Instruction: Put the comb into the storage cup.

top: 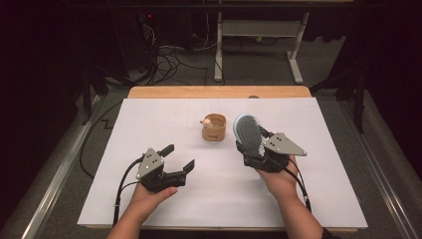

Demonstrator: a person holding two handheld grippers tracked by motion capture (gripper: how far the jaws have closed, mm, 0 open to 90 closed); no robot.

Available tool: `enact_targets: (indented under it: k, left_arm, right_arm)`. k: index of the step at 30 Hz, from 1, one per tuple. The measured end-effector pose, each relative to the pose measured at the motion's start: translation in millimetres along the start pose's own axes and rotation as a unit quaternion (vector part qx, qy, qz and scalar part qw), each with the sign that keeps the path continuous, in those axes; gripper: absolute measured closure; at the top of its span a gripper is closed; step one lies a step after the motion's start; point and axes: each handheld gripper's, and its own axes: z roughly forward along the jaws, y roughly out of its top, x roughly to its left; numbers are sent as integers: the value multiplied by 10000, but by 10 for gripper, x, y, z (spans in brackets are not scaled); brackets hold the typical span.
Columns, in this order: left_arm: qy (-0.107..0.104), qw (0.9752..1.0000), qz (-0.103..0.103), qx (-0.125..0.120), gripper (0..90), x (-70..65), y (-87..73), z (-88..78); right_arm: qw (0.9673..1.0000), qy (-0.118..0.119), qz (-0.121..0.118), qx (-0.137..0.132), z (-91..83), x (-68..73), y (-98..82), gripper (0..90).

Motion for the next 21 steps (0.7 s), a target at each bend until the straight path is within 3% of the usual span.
enact_targets:
  k: [21]
  left_arm:
    - [-176, 9998, 70, -7, 149, -170, 196, 92]
  right_arm:
    - [9997, 138, -180, -98, 72, 234, 36, 204]
